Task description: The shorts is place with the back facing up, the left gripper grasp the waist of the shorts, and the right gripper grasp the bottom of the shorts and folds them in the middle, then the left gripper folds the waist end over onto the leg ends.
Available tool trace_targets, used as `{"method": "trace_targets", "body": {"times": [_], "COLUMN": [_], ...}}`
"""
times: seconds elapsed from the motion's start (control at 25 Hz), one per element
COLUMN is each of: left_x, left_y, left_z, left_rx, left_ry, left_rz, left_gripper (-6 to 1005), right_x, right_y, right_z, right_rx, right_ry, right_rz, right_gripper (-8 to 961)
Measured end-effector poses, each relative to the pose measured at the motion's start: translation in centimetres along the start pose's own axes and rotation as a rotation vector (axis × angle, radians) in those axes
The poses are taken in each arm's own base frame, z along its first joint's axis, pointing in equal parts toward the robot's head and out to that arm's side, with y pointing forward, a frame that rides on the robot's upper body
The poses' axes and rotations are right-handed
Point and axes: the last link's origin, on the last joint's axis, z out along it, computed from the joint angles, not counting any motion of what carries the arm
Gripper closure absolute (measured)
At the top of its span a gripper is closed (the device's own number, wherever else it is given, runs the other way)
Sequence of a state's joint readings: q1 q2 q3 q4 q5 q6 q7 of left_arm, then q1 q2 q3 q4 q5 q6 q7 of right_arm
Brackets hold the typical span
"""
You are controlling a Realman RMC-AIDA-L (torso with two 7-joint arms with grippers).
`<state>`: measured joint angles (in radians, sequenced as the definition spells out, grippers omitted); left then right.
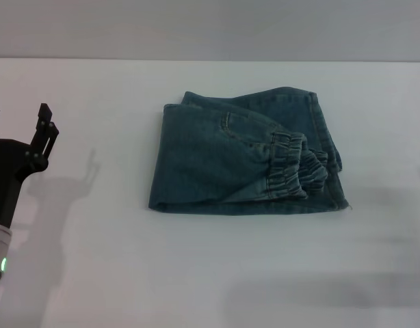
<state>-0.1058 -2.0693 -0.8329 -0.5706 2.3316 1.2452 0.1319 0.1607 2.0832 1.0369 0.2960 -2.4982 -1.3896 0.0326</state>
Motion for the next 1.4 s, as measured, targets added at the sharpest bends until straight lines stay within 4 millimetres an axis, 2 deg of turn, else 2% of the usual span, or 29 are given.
{"method": "trace_targets", "body": {"times": [1.4], "left_x": [0.06], "left_y": [0.06], "left_z": [-0.02], "left_rx": [-0.002], "left_ry": [0.004], "left_rz": [0.0], "left_gripper": [202], "right_x": [-0.15], "right_y": [-0.07], "right_z": [-0.1], "right_rx": [0.002], "right_ry": [-0.011], "right_rz": [-0.001], "right_gripper": [227]}}
